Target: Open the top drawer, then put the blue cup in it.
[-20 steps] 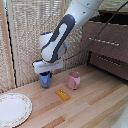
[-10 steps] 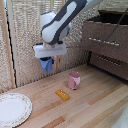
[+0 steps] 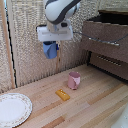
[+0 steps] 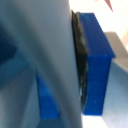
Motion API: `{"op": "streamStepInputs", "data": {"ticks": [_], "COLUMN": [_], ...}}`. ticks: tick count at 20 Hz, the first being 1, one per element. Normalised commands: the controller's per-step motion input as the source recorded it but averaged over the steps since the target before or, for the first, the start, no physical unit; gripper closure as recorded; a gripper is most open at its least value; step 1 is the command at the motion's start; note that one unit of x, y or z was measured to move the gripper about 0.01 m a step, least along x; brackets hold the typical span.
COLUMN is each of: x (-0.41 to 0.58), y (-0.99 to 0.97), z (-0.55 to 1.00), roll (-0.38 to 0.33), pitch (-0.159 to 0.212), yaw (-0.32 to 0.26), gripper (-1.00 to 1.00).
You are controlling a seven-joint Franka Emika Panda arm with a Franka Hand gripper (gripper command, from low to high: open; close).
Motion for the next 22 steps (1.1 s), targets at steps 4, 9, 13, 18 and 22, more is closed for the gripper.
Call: {"op": "streamStepInputs", "data": {"ticks": [4,9,13,18,22], "x": [-0.007,0.0,0.0,0.0,0.031], "y": [-0.01,-0.2,-0.27,-0.31,-0.45], "z": [0.92,0.88,0.86,0.91,0.96], "roll": [0.001,0.048,0.071,0.062,0.047], "pitch": [-0.004,0.068,0.088,0.095,0.095], "yaw": [-0.324,-0.311,-0.305,-0.287,-0.234], "gripper": [1.0,1.0,1.0,1.0,1.0]}}
